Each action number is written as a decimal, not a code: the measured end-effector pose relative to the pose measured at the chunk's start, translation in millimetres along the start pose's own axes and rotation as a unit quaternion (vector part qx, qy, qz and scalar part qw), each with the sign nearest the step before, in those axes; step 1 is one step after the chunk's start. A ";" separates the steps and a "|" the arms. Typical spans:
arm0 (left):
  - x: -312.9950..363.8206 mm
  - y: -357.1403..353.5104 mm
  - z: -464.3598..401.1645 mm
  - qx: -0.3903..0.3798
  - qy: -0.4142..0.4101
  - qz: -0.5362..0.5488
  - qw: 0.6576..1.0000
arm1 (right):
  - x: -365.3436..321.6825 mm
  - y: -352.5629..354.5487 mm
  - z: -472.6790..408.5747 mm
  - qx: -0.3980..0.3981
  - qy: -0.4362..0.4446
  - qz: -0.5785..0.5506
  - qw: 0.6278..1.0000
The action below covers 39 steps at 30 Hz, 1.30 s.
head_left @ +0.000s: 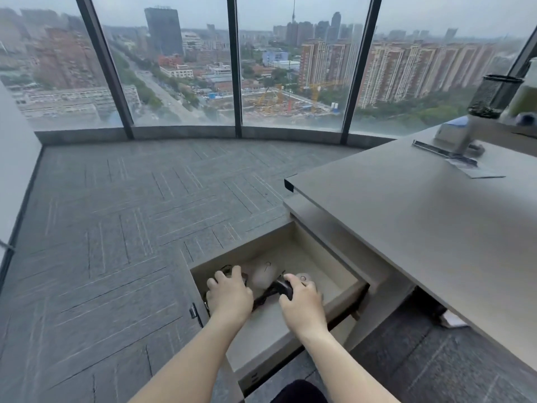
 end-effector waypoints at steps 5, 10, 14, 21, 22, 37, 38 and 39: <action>-7.1 -46.9 -20.6 -0.097 0.037 -0.061 0.993 | 4.1 -40.5 -27.7 -0.083 -0.039 0.099 0.991; -19.2 -72.8 -30.4 -0.167 0.068 -0.069 0.981 | 20.1 -63.5 -44.8 -0.132 -0.086 0.193 0.969; -17.8 -73.5 -34.5 -0.185 0.053 -0.069 0.979 | 24.2 -65.6 -49.8 -0.137 -0.090 0.210 0.964; -9.9 10.6 -21.7 0.005 -0.056 0.092 0.994 | -18.1 -11.8 2.0 0.012 0.096 0.079 0.992; -15.6 25.2 -14.2 0.050 -0.075 0.132 0.987 | -19.9 -9.4 15.6 0.015 0.111 0.077 0.991; -116.7 -31.8 80.5 -0.044 0.057 0.489 0.869 | -10.9 -81.7 136.4 -0.080 0.137 0.038 0.987; -113.5 -37.9 82.9 -0.067 0.060 0.526 0.846 | -10.5 -82.2 135.6 -0.068 0.139 0.041 0.987; -110.6 -41.7 84.4 -0.082 0.060 0.545 0.832 | -9.9 -82.4 134.5 -0.058 0.139 0.042 0.988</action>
Point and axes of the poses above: each hand's wrist, its own z-axis away from the middle knuckle, its own y-axis out of the back of the hand, x = y × z, the point moved 8 cm from there along -z, towards the middle knuckle, and after that the axes turned 5 degrees about -x, right-handed, at the moved point
